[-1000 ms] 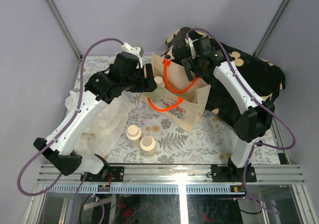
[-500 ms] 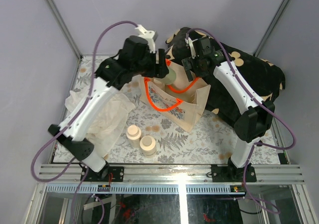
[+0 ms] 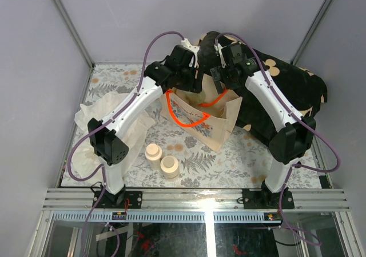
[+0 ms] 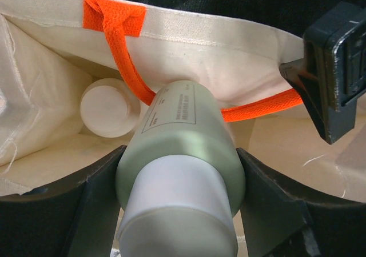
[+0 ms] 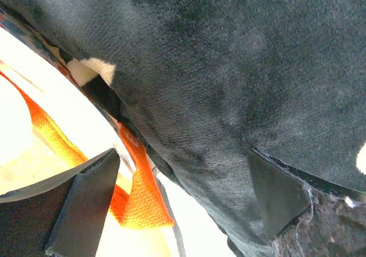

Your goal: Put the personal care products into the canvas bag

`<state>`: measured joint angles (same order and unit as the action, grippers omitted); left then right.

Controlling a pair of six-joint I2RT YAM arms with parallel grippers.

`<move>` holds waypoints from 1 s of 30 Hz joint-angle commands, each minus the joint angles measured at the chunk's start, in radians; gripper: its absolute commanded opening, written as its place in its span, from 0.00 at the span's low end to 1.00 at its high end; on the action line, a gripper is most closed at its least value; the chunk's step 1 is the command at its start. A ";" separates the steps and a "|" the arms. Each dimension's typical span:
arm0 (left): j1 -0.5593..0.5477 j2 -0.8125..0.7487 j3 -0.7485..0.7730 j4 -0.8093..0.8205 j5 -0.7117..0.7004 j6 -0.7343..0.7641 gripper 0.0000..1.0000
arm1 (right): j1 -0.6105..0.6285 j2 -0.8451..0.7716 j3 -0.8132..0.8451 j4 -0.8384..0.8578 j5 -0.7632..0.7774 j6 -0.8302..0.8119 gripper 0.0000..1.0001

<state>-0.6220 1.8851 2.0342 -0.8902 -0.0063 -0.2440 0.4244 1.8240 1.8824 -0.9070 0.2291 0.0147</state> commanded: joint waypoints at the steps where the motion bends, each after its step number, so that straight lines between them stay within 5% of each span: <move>1: -0.007 -0.015 0.022 0.119 -0.012 0.037 0.00 | -0.001 -0.073 -0.018 -0.032 0.061 0.028 0.99; 30: -0.047 0.203 -0.090 0.106 -0.293 0.124 0.00 | -0.001 -0.156 -0.057 -0.032 0.086 0.109 0.99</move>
<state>-0.6910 2.0834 1.9503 -0.8745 -0.1936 -0.1379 0.4244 1.7119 1.8034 -0.9268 0.2794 0.1158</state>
